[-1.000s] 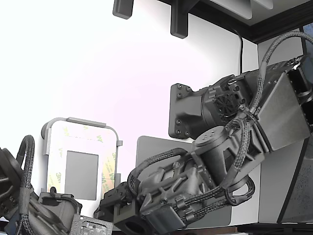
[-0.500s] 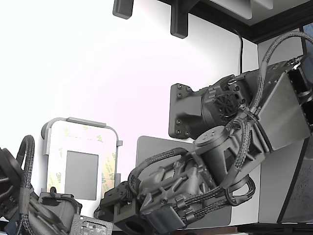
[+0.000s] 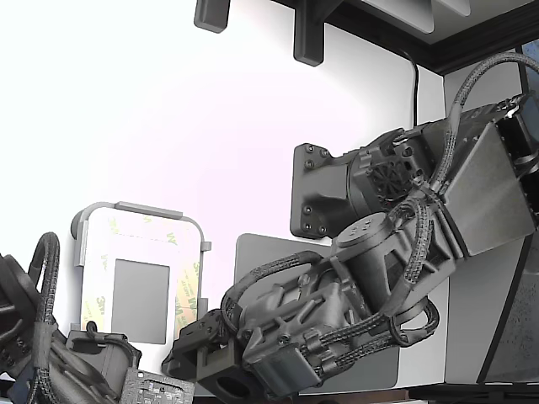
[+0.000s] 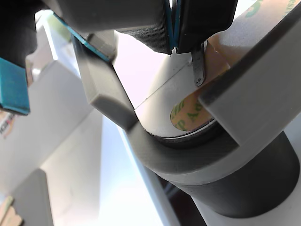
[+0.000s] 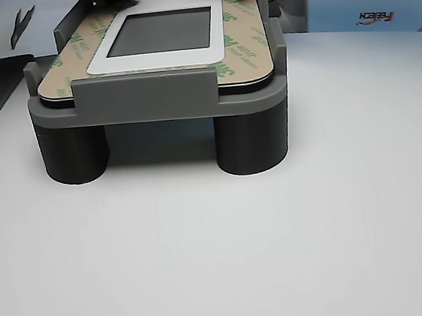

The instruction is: Peel off protective film from adhesive tape.

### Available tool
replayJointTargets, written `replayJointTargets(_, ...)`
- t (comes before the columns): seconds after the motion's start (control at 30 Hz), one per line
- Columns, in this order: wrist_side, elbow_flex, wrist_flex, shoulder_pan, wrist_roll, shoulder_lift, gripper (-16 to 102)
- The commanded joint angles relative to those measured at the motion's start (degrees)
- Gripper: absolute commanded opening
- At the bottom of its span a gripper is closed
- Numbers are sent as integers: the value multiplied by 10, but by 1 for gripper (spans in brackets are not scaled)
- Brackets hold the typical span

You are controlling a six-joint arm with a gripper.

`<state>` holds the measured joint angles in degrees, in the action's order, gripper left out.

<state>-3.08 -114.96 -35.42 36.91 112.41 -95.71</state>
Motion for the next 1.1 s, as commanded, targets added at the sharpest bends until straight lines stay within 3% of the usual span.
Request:
replayJointTargets(0.0, 0, 5, 4, -12, 4, -13, -5)
replayJointTargets(1.07, -18, -41, 45, -37, 20, -25, -6)
